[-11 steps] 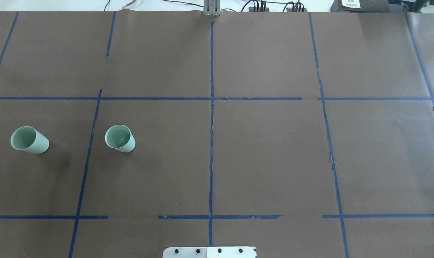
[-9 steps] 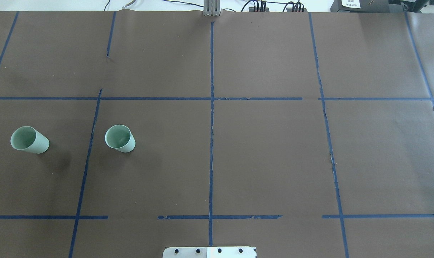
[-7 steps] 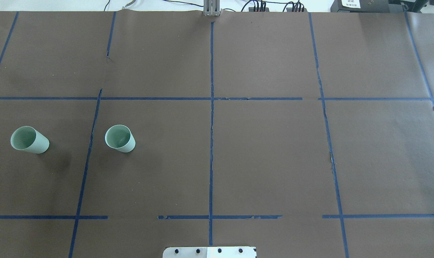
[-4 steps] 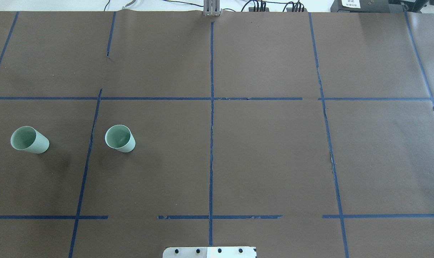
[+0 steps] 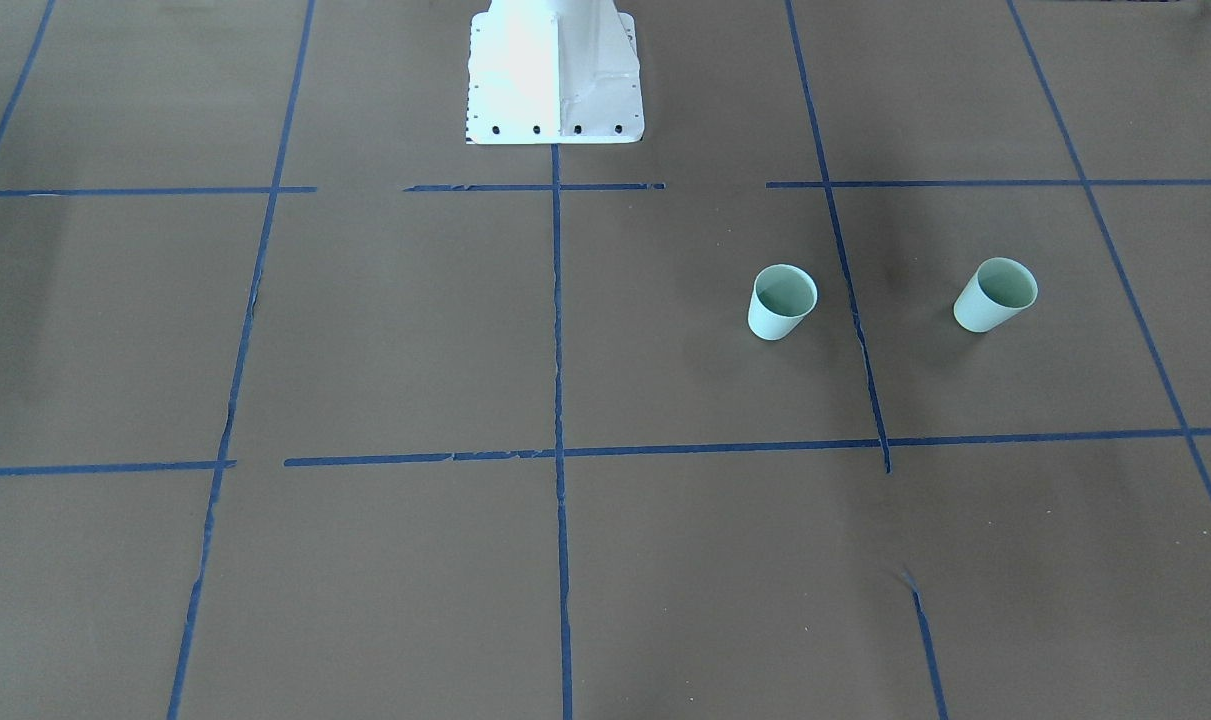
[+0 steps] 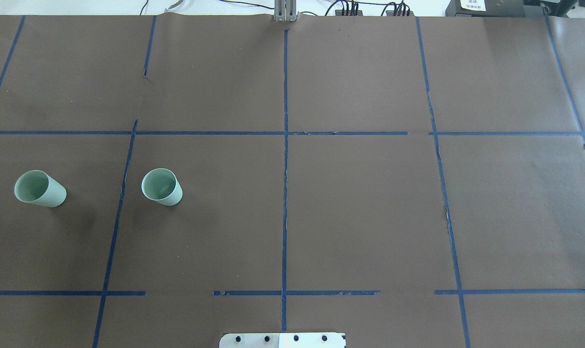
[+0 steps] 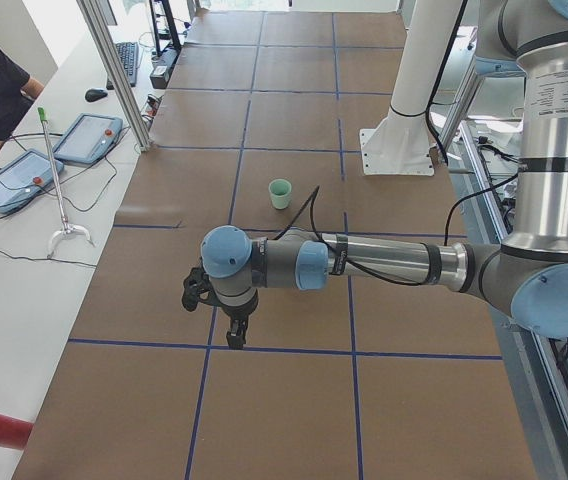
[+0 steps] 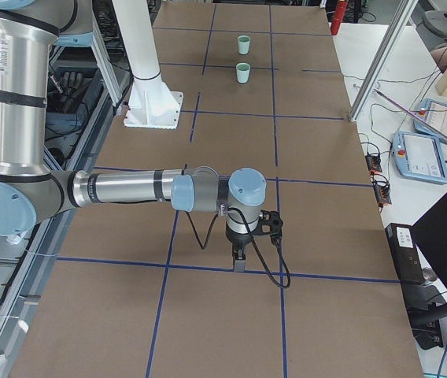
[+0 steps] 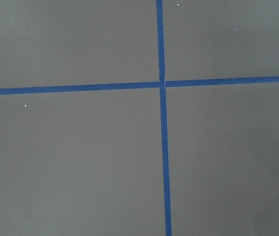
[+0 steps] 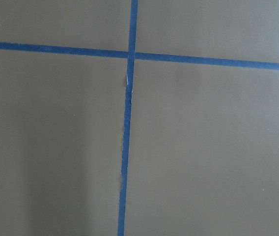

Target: Stack cups

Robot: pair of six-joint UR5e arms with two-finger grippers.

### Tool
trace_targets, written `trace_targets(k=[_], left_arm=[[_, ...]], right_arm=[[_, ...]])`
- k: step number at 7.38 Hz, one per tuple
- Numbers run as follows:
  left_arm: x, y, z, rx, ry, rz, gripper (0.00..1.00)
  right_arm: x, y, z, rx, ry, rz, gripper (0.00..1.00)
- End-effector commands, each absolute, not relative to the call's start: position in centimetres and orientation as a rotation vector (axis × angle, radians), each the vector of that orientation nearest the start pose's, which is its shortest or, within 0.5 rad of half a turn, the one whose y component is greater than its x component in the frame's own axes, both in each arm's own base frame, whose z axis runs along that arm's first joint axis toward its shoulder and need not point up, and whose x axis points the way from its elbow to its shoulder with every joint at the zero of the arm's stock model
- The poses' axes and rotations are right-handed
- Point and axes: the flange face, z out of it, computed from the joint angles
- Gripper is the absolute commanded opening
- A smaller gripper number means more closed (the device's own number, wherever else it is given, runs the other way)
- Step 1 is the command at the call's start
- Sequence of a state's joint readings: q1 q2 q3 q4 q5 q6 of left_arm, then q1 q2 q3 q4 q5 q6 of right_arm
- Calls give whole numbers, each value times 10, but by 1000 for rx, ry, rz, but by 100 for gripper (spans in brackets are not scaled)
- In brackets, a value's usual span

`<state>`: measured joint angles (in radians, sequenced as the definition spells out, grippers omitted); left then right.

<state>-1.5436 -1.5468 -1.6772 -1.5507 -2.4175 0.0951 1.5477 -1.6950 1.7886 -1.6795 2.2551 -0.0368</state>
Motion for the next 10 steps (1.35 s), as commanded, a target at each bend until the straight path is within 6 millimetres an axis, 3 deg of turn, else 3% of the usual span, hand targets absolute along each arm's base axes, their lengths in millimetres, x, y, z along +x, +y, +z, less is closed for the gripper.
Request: trace_targets(k=[1, 2, 4, 5, 7, 8, 10], left_arm=[[2, -494, 600, 88, 868, 142, 100], [21, -493, 584, 83, 870, 101, 100], [62, -463, 557, 56, 792, -62, 100], [94, -446, 559, 36, 824, -108, 100], [127, -405, 572, 20, 885, -161, 100], [161, -395, 576, 10, 870, -158, 100], [173, -395, 582, 1, 873, -152, 100]], right_arm=[[60, -438, 626, -10, -686, -52, 100], [60, -438, 626, -10, -686, -52, 100], [60, -438, 627, -11, -684, -52, 100], [60, -438, 627, -11, -684, -52, 100], [60, -438, 626, -10, -684, -52, 100], [60, -438, 626, -11, -686, -54, 100], [60, -438, 626, -10, -686, -52, 100]])
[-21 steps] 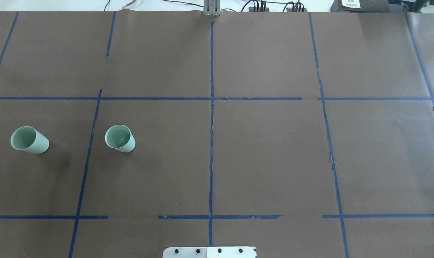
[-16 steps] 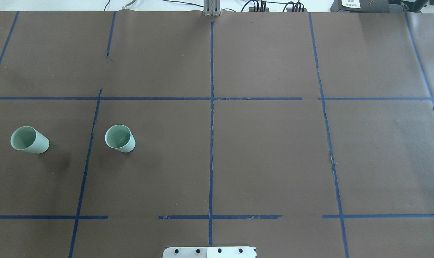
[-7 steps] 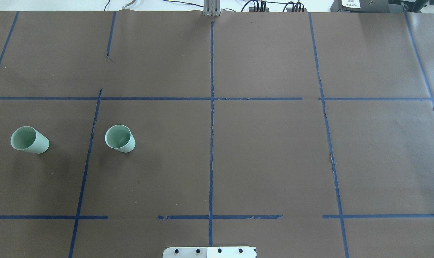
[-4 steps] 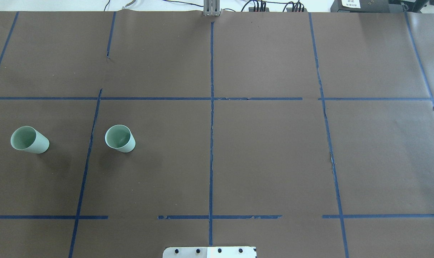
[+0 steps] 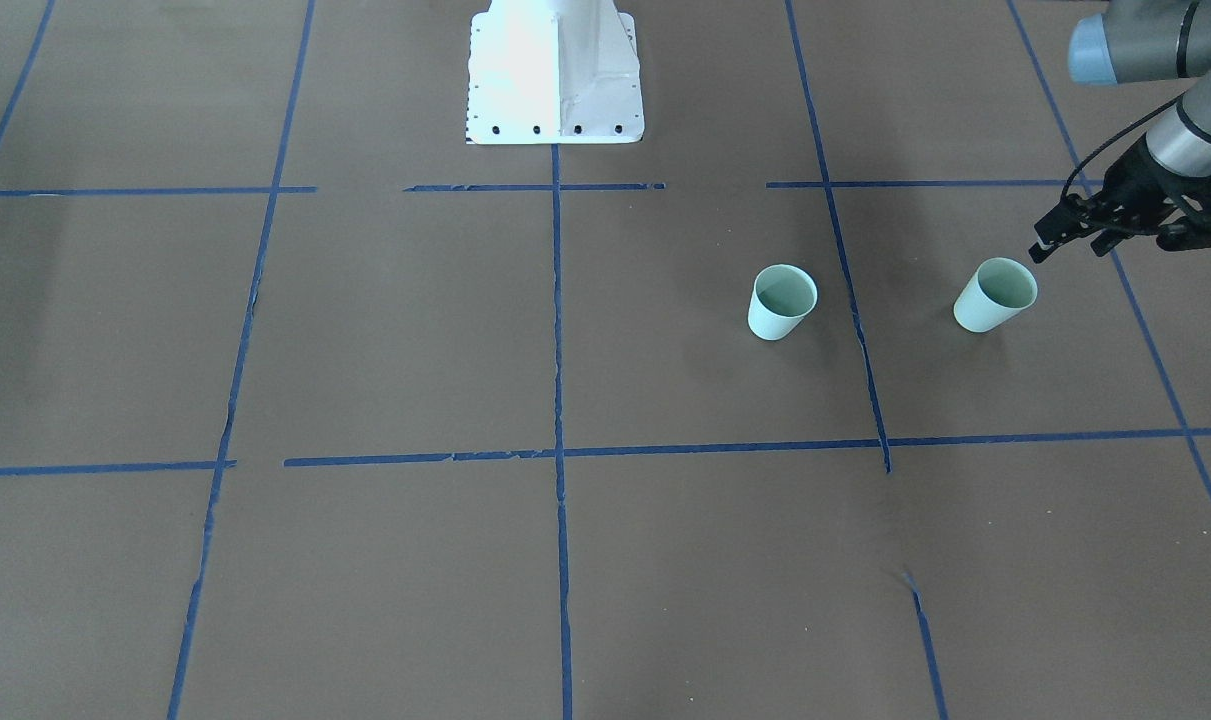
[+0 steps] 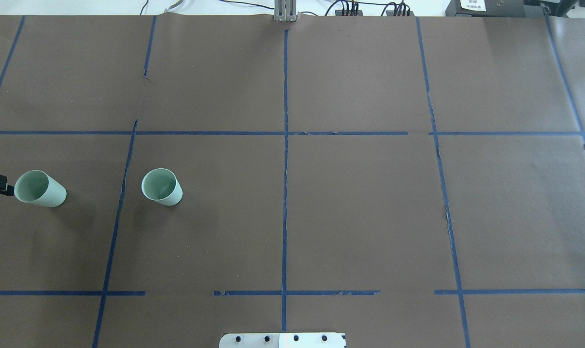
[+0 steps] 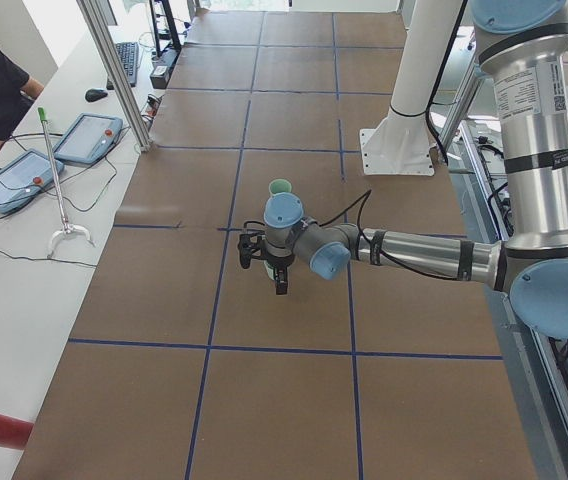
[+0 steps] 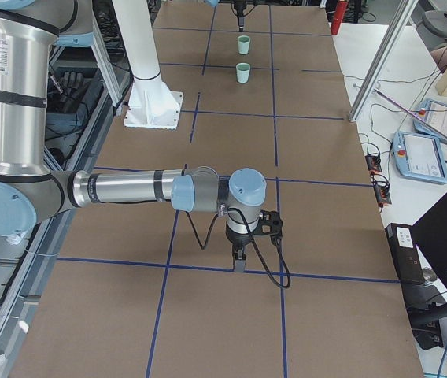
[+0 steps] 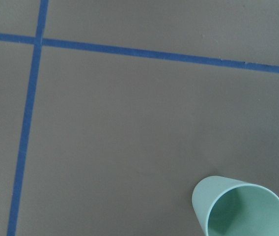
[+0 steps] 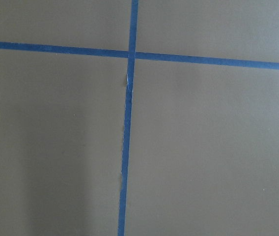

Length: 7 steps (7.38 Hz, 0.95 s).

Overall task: Stack cups
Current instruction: 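Lower the left gripper onto the nearer pale green cup and grasp it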

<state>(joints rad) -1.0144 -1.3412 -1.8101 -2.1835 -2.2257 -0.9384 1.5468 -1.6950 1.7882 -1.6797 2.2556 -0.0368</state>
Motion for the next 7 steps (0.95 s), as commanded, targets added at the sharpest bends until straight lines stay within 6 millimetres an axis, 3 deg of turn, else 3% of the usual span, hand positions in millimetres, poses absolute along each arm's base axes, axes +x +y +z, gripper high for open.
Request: trace_targets(k=[1, 3, 5, 6, 7], left_arm=[[174, -397, 581, 4, 875, -150, 100], [184, -412, 582, 7, 878, -148, 100], [185, -413, 591, 0, 872, -152, 91], [186, -413, 593, -3, 871, -153, 72], [187, -414, 591, -2, 874, -153, 42]], right_arm=[[60, -438, 626, -10, -686, -52, 100], [60, -438, 626, -10, -686, -52, 100], [60, -438, 626, -10, -686, -52, 100], [60, -438, 626, -10, -684, -52, 100], [60, -438, 626, -10, -686, -52, 100]])
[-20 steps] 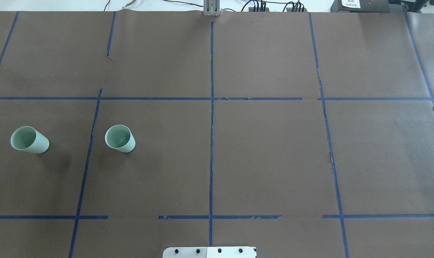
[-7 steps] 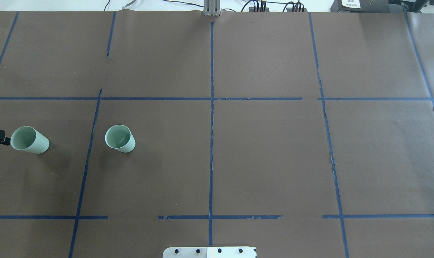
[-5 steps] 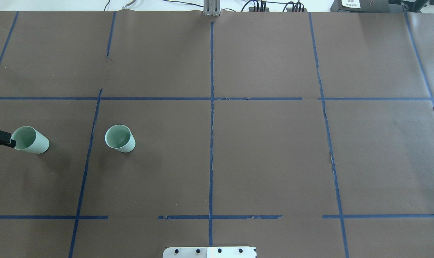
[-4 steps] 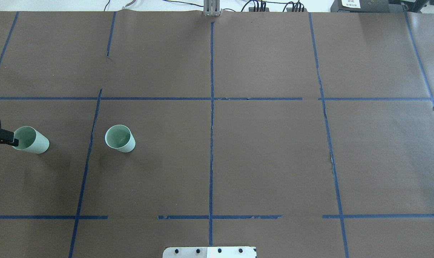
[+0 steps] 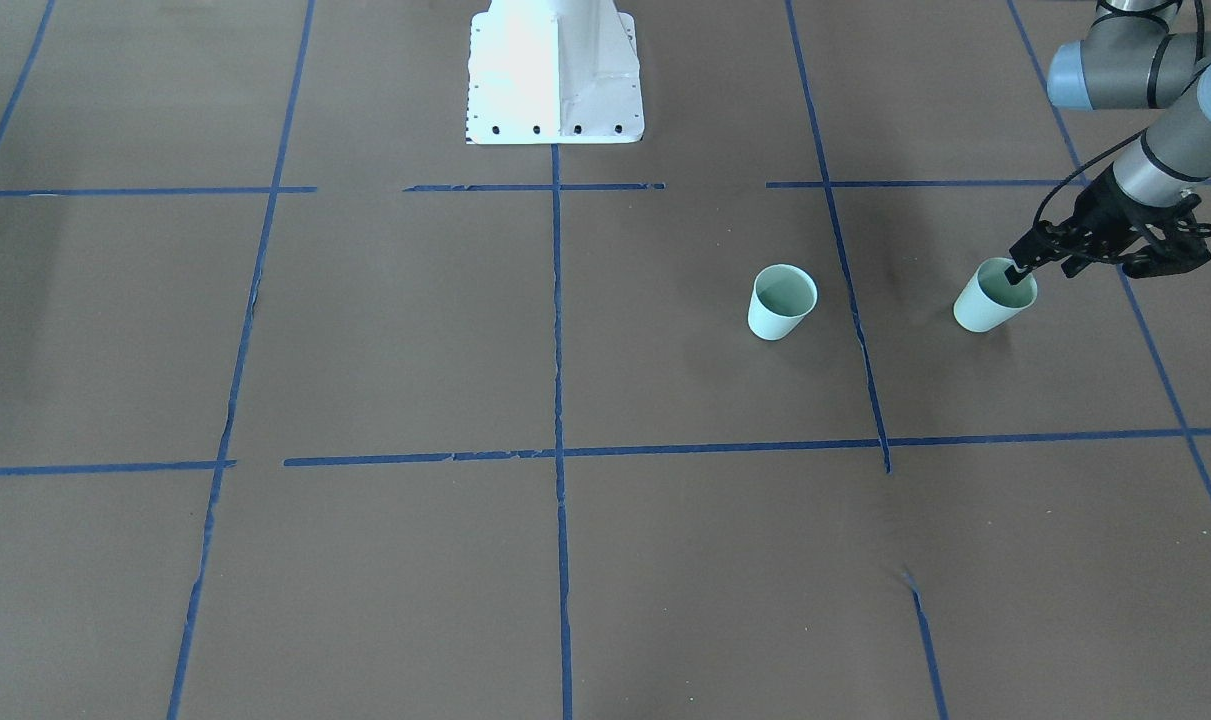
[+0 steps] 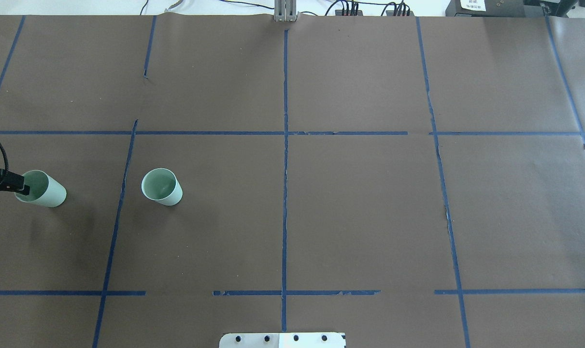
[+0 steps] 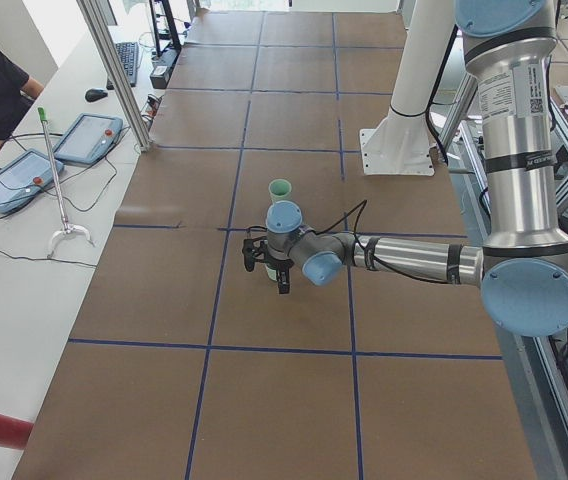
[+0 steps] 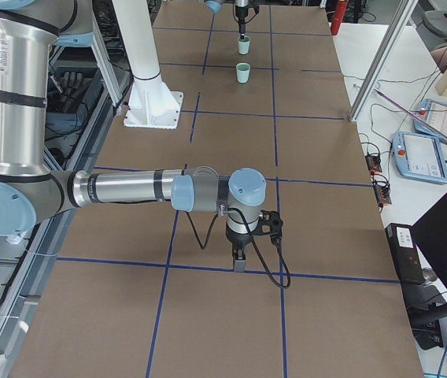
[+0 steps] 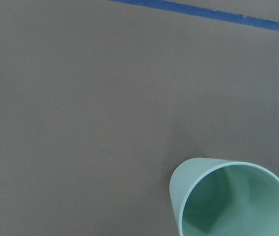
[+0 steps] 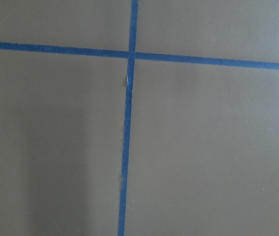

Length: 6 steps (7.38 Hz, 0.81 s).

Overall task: Stack cups
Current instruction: 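Lower the left gripper onto the nearer pale green cup and grasp it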

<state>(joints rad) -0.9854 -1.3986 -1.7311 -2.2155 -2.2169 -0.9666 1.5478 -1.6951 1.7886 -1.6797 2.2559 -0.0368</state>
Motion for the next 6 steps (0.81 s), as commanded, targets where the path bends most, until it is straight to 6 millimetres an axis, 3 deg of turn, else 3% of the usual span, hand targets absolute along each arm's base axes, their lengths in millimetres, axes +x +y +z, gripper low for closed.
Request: trace_targets(k=[1, 2, 4, 6], left_arm=[[189, -417, 586, 3, 881, -151, 19], [190, -418, 584, 4, 887, -150, 3], [190, -419, 567, -4, 911, -193, 0], [186, -416, 508, 9, 989, -287, 0]], right_arm=[[60, -438, 626, -10, -686, -52, 100], [60, -438, 626, -10, -684, -52, 100], [60, -438, 627, -11, -686, -52, 100], [60, -438, 626, -10, -684, -52, 100]])
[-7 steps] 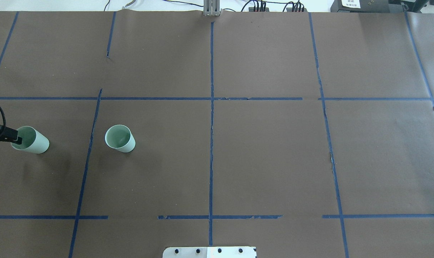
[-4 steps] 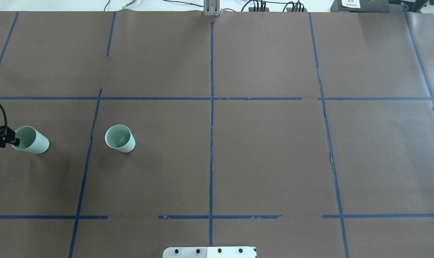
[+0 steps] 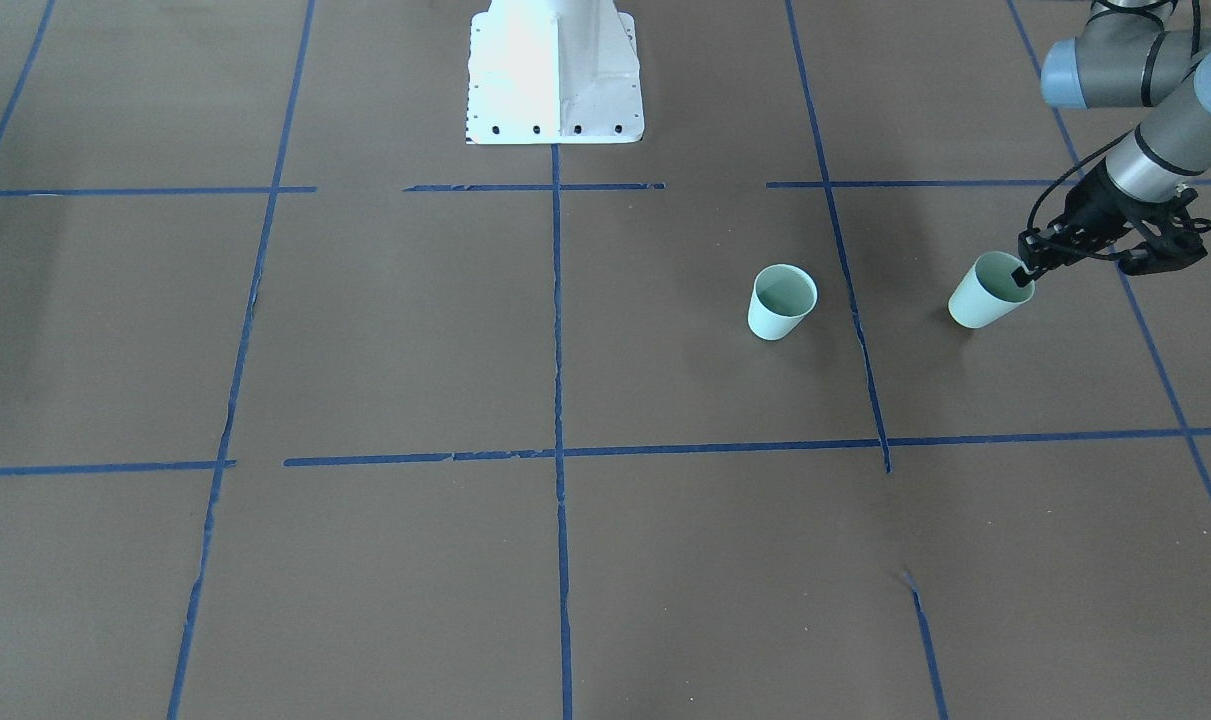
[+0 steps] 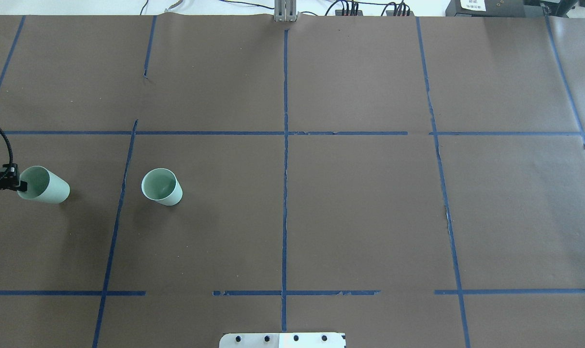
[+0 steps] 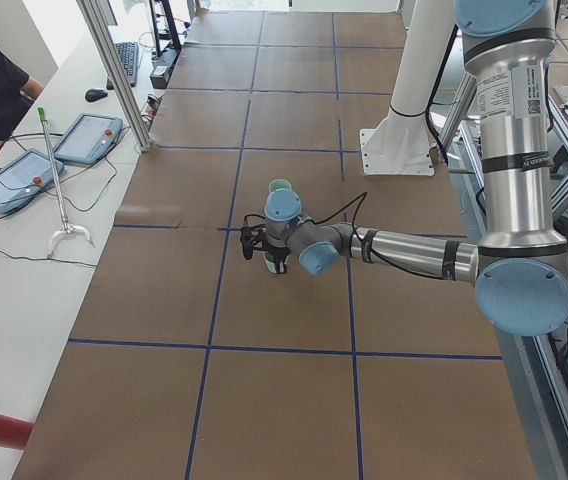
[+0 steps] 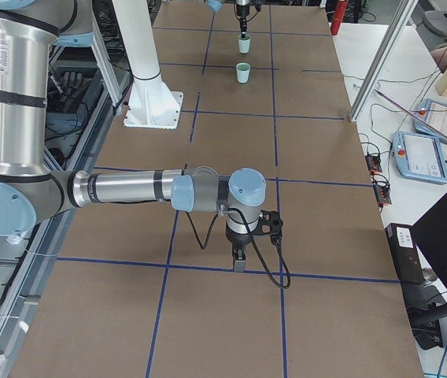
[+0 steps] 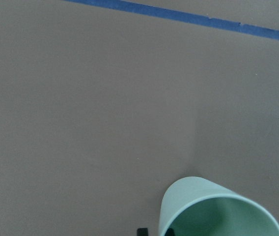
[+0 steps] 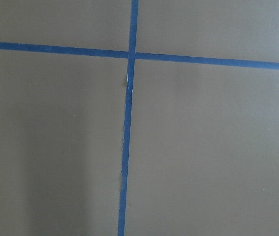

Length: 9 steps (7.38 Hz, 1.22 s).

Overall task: Stack cups
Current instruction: 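Lower the left gripper onto the nearer pale green cup and grasp it, then carry the cup with the left gripper over the other green cup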

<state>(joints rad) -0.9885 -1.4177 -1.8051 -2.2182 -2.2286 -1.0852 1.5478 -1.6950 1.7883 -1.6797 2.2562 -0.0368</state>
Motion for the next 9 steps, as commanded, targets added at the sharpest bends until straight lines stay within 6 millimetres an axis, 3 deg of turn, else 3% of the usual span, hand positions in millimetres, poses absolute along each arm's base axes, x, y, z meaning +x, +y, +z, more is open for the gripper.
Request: trace_targets(k=[1, 2, 3, 5, 6, 9], left_arm=[[200, -432, 470, -36, 1057, -374, 0], [220, -456, 428, -69, 1118, -451, 0], [251, -455, 394, -138, 1157, -495, 0], [296, -418, 367, -204, 1165, -497, 0], [309, -400, 351, -214, 1109, -509, 0], [307, -402, 337, -207, 1056, -548, 0]], right_arm=[[60, -438, 626, -10, -686, -52, 100], [60, -438, 626, -9, -686, -53, 100], [60, -438, 626, -10, -686, -52, 100], [60, -438, 626, -10, -684, -52, 100], [60, -438, 626, -10, -684, -52, 100], [60, -438, 626, -11, -686, -54, 100]])
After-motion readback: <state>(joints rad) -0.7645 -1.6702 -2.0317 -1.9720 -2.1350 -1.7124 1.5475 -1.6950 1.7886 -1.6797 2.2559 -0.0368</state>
